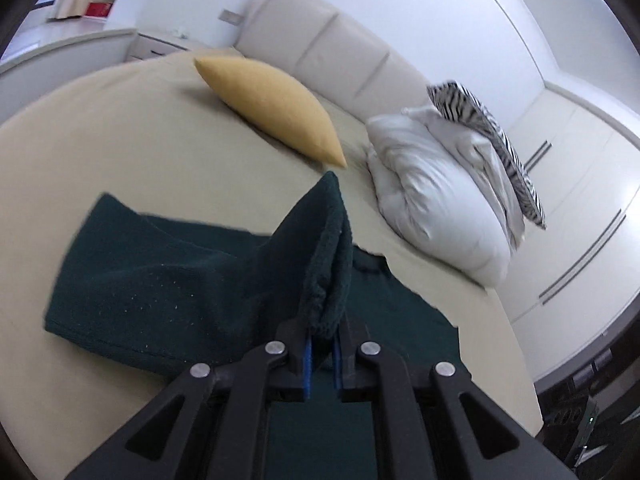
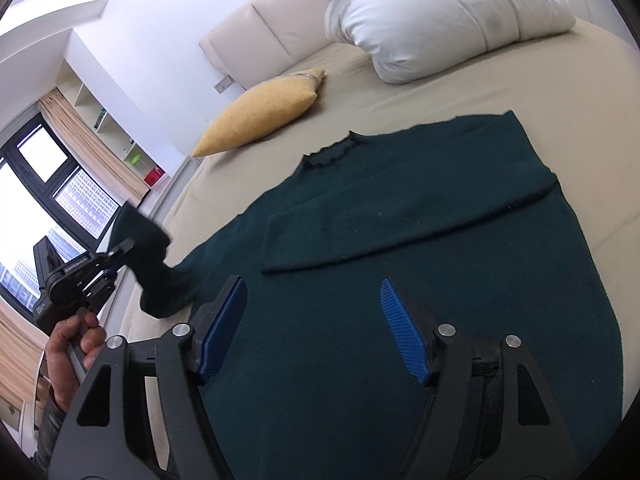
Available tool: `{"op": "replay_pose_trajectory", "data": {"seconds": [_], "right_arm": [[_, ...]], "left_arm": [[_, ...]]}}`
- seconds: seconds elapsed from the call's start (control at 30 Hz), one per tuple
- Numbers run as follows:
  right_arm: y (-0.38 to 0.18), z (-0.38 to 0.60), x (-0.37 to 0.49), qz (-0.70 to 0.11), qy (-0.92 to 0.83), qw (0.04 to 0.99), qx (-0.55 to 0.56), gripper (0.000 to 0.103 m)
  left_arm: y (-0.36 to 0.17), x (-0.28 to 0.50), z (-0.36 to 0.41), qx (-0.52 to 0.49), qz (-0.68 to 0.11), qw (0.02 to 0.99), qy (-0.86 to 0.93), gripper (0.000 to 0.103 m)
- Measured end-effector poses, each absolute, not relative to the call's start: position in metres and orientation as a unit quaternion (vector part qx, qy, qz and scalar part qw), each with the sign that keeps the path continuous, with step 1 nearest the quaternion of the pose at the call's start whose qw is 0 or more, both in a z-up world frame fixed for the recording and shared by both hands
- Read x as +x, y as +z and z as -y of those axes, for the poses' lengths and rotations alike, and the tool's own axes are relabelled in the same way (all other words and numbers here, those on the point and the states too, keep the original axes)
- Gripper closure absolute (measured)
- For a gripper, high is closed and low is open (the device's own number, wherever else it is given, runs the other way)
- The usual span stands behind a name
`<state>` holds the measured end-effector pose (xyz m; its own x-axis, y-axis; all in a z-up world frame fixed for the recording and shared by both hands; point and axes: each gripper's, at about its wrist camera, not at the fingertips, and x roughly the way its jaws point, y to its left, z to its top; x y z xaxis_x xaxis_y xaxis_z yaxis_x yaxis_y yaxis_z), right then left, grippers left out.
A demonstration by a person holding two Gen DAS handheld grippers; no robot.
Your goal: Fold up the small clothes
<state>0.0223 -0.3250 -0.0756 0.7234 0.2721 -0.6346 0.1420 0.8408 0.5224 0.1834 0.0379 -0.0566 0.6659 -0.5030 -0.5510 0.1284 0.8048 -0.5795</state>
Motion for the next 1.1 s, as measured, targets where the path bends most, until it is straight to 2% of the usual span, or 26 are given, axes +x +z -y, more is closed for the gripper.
{"op": "replay_pose_trajectory", "data": {"seconds": [0.03, 0.1, 0.17, 0.23, 0.27, 0.3, 0.33, 0.37, 0.5, 0.7, 0.73, 0.77, 0.83, 0.9, 1.1], "right_arm": [[-0.079, 0.327, 0.021, -0.375, 0.034, 0.882, 0.284, 0.035], [-0.090, 0.332, 0.021, -0.388, 0.032, 0.874, 0.290, 0.035], [-0.101, 0.338, 0.023, -0.401, 0.026, 0.865, 0.301, 0.034], [-0.108, 0.341, 0.027, -0.411, 0.028, 0.856, 0.311, 0.034], [-0.110, 0.341, 0.030, -0.412, 0.029, 0.855, 0.315, 0.034], [-0.114, 0.340, 0.036, -0.416, 0.034, 0.851, 0.318, 0.033], [-0.115, 0.338, 0.041, -0.420, 0.039, 0.849, 0.318, 0.033], [-0.118, 0.334, 0.048, -0.425, 0.046, 0.846, 0.320, 0.033], [-0.119, 0.302, 0.082, -0.439, 0.086, 0.838, 0.311, 0.033], [-0.147, 0.264, 0.140, -0.482, 0.075, 0.825, 0.287, 0.033], [-0.150, 0.256, 0.147, -0.489, 0.070, 0.826, 0.272, 0.036], [-0.152, 0.246, 0.153, -0.493, 0.066, 0.832, 0.247, 0.040], [-0.154, 0.225, 0.160, -0.500, 0.065, 0.841, 0.195, 0.087], [-0.148, 0.213, 0.160, -0.494, 0.064, 0.851, 0.166, 0.095], [-0.089, 0.213, 0.150, -0.426, 0.075, 0.896, 0.102, 0.096]], "left_arm": [[-0.070, 0.180, -0.026, -0.246, -0.378, 0.873, -0.187, 0.094], [-0.097, 0.185, 0.000, -0.223, -0.415, 0.861, -0.193, 0.085], [-0.125, 0.188, 0.004, -0.228, -0.464, 0.832, -0.204, 0.068], [-0.129, 0.181, -0.006, -0.235, -0.474, 0.825, -0.200, 0.060], [-0.125, 0.176, -0.012, -0.239, -0.470, 0.825, -0.204, 0.047], [-0.117, 0.169, -0.019, -0.241, -0.463, 0.826, -0.213, 0.040], [-0.108, 0.160, -0.025, -0.235, -0.450, 0.833, -0.219, 0.028], [-0.099, 0.153, -0.035, -0.225, -0.431, 0.846, -0.220, 0.024], [-0.082, 0.146, -0.088, -0.243, -0.409, 0.858, -0.193, 0.024], [-0.091, 0.155, -0.143, -0.271, -0.410, 0.860, -0.140, 0.025], [-0.094, 0.156, -0.151, -0.276, -0.410, 0.859, -0.132, 0.025], [-0.096, 0.157, -0.157, -0.278, -0.408, 0.860, -0.125, 0.025], [-0.100, 0.161, -0.163, -0.282, -0.408, 0.860, -0.120, 0.025], [-0.102, 0.163, -0.168, -0.286, -0.409, 0.859, -0.115, 0.025], [-0.096, 0.180, -0.171, -0.286, -0.399, 0.864, -0.111, 0.025]]}}
